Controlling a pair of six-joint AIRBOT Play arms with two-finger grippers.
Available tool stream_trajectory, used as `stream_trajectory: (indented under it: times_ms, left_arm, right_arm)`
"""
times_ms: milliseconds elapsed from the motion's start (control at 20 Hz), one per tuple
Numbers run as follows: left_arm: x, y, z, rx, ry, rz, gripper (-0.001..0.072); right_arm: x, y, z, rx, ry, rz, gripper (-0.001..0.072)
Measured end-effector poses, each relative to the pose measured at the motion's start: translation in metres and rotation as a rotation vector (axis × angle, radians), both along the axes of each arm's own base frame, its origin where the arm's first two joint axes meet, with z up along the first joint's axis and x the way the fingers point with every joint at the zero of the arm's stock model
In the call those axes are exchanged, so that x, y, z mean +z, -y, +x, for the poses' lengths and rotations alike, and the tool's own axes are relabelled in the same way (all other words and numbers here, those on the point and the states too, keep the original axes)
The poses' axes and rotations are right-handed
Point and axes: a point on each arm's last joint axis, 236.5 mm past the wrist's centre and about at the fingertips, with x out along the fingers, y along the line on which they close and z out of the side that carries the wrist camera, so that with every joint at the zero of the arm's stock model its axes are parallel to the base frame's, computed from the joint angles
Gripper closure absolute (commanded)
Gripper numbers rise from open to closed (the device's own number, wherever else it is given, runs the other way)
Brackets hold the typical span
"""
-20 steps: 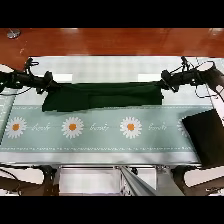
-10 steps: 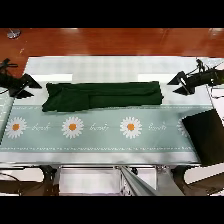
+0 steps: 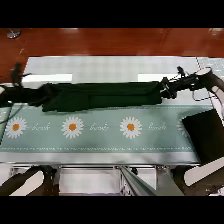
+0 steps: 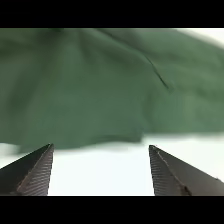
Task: Fold the shirts.
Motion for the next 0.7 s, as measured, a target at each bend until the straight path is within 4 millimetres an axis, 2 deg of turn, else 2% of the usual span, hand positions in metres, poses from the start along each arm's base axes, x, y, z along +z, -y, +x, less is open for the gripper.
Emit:
stream_trajectory:
  times_ms: [50, 150, 300, 500, 700]
  left_arm:
    - [-0.003, 0.021, -0.005, -0.052, 0.002, -0.002, 0.0687]
    - [-0.009, 0.054, -0.012, -0.143, 0.005, 0.002, 0.0684]
    - [-0.008, 0.097, -0.012, -0.253, 0.033, 0.005, 0.0684]
    - [-0.003, 0.151, -0.003, -0.366, 0.067, 0.001, 0.0686]
    - [-0.021, 0.217, 0.008, -0.463, 0.032, -0.013, 0.0685]
  right_arm:
    - [0.003, -0.008, 0.004, 0.010, 0.012, 0.005, 0.0693]
    - [0.017, -0.020, 0.010, 0.042, 0.039, 0.019, 0.0694]
    - [0.050, -0.016, 0.004, 0.112, 0.089, -0.036, 0.0694]
    - [0.106, 0.003, -0.035, 0.177, 0.178, -0.199, 0.0693]
    - [0.169, 0.006, -0.087, 0.161, 0.326, -0.292, 0.0693]
